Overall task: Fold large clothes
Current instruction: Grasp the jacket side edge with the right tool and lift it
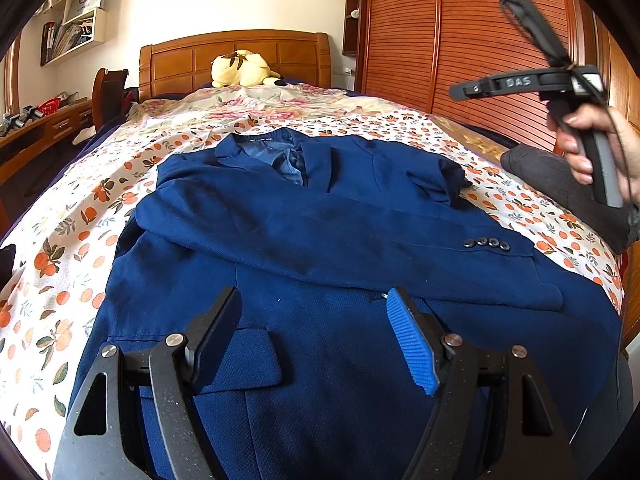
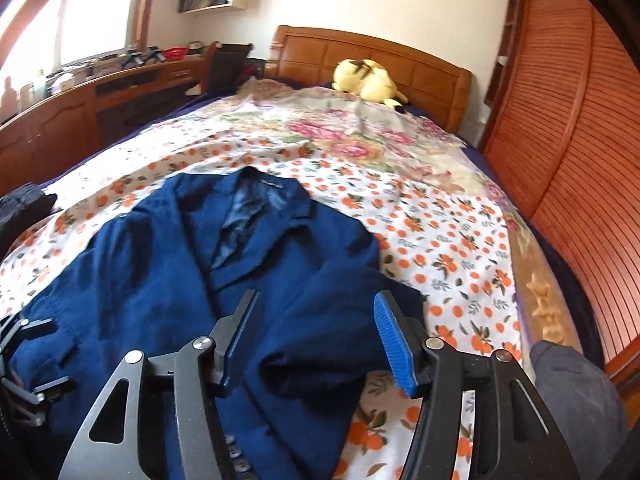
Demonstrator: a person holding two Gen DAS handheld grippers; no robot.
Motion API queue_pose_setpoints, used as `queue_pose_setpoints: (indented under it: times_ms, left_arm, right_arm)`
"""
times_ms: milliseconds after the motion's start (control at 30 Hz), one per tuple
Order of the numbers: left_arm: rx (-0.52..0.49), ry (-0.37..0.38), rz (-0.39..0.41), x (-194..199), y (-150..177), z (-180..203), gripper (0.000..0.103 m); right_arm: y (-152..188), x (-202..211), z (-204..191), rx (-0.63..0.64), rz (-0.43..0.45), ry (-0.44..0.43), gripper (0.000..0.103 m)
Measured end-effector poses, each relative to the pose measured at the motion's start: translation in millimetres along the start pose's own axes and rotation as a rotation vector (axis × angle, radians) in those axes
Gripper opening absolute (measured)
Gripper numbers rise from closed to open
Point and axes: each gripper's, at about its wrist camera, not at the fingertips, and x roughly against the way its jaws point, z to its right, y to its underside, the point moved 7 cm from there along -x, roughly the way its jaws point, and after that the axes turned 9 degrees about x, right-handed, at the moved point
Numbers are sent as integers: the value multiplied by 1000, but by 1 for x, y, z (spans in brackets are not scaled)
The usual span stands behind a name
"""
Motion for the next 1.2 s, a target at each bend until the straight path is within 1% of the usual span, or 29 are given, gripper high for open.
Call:
queue_pose_setpoints:
  times_ms: [133,233,367,500,600,700,933,967,1000,1033,1100,1200]
  left_arm:
    - [-2,1,1,1,0,0,76]
    - [-6,9,7,3,-1,2,76]
    - [-16,13,4,2,0,4,76]
    - [-20,16,-2,1,0,4,76]
    - [-16,16,-7,0,0,4,76]
    - [-9,20,-3,1,-1,3,76]
    - [-18,20,1,1,-1,4,76]
    - [-18,19,2,1,-1,4,76]
    - [-18,20,2,1,-1,4,76]
    - [-17,21,2,1,-2,4,76]
    - [-12,22,2,2,-2,3,76]
    - [-10,24,15,5,-3,2,76]
  right_arm:
    - [10,-29,20,-39,-42,48,64]
    - [25,-58,38,-77,-101,78,64]
    - [41,-90,56,-121,-183,95,64]
    - [56,-122,68,-169,-262,81,64]
    - [68,-142,77,-164,-334,138,64]
    - [74,-159,76,-192,-349,116,64]
    - [75,-169,75,-223,-333,85,64]
    - [77,-170,76,-224,-334,79,61]
    - [76,-170,74,-223,-332,55,48]
    - [74,-169,69,-214,-328,27,38]
    - [72,-163,68,-187,-331,26,7]
    - [57,-136,66,-168,-263,34,6]
